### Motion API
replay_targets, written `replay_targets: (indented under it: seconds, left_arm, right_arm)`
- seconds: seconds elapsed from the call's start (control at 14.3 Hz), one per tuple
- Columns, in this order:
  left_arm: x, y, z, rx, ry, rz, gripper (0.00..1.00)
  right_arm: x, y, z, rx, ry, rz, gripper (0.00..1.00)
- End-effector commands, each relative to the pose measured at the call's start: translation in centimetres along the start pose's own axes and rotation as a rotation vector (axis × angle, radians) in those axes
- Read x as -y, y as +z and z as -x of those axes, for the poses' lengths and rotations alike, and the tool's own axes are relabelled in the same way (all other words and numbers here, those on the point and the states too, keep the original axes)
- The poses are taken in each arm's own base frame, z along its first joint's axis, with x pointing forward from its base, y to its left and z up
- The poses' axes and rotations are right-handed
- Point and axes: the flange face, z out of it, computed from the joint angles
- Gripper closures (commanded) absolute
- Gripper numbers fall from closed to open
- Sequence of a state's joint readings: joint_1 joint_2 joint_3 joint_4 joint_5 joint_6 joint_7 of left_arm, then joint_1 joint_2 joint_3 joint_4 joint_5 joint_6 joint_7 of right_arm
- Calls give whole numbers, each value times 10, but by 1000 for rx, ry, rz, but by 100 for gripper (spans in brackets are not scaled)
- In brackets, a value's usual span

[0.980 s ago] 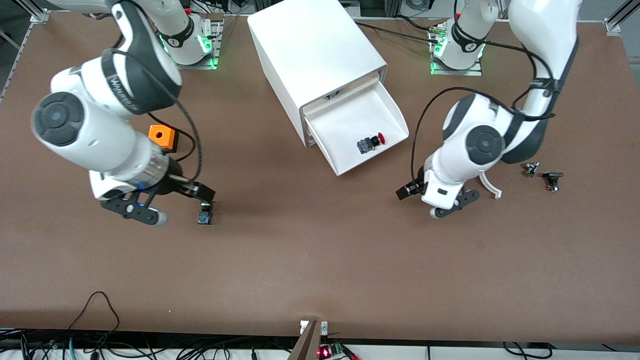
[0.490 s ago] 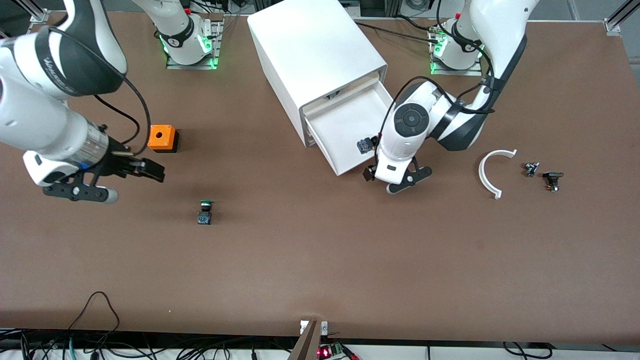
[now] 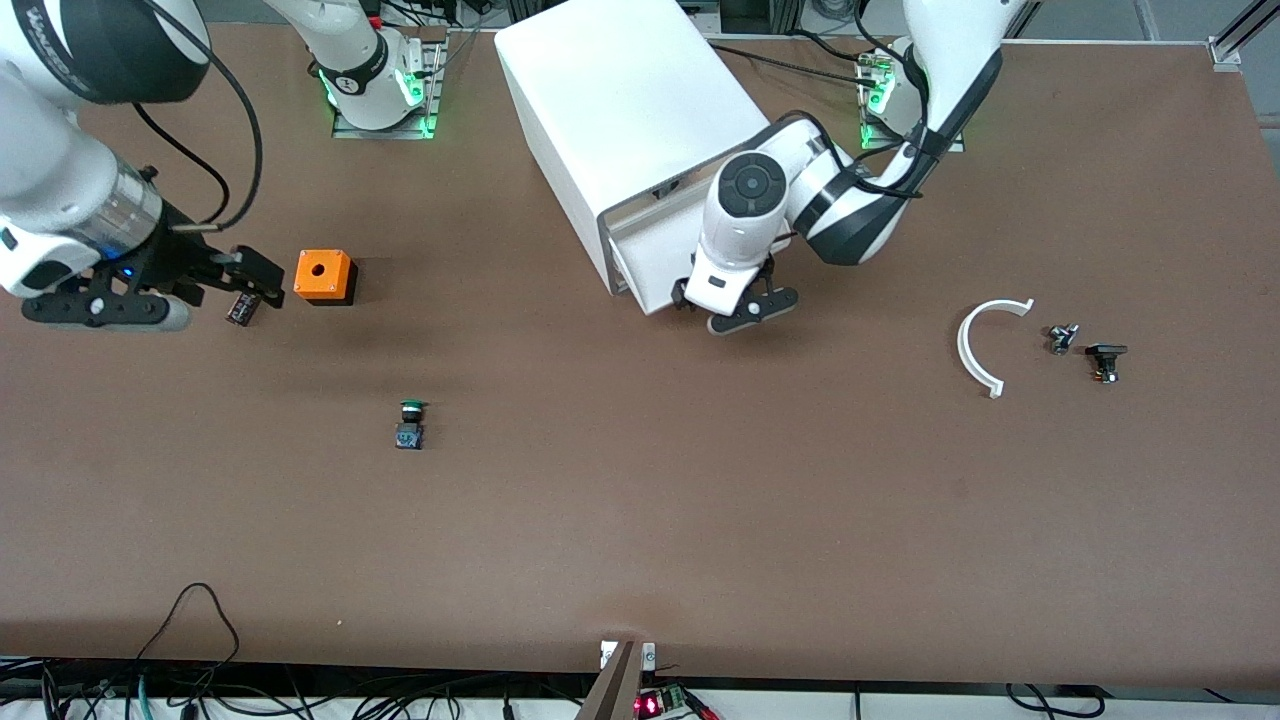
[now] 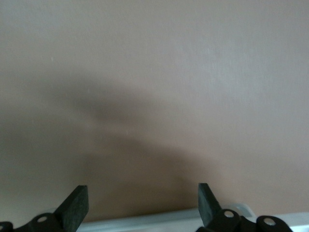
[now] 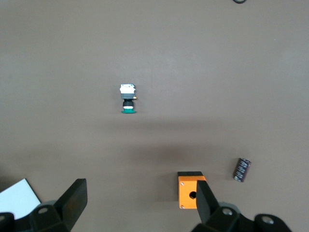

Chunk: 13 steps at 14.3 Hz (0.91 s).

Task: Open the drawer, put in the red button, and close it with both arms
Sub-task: 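Push the drawer closed with the left gripper while the right gripper draws back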

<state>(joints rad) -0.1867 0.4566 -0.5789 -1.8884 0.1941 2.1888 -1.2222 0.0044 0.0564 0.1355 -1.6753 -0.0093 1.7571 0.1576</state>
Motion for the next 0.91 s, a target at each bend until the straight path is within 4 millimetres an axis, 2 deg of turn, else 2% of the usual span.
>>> replay_targets:
  seconds: [0.0,0.21,0.49,0.63,0.84]
  left_arm:
    - [-2,-7,28,43,-2,-7,0]
    - [-9,-9,49,117,-15,8,0]
    - [-13,-8,63,207,-52,18,0]
    - [-12,-3,70,217,-49,6,0]
    - [-10,-2,68,228,-57,5,0]
  right_arm:
    - [-10,-13,25,-17,-11,2,0]
    - [-12,-20,35,-24,-6,5,0]
    - [-18,-31,38,-19,13,5,0]
    - [-17,-34,38,-23,34,2,0]
    - [-17,-33,37,-20,52,1,0]
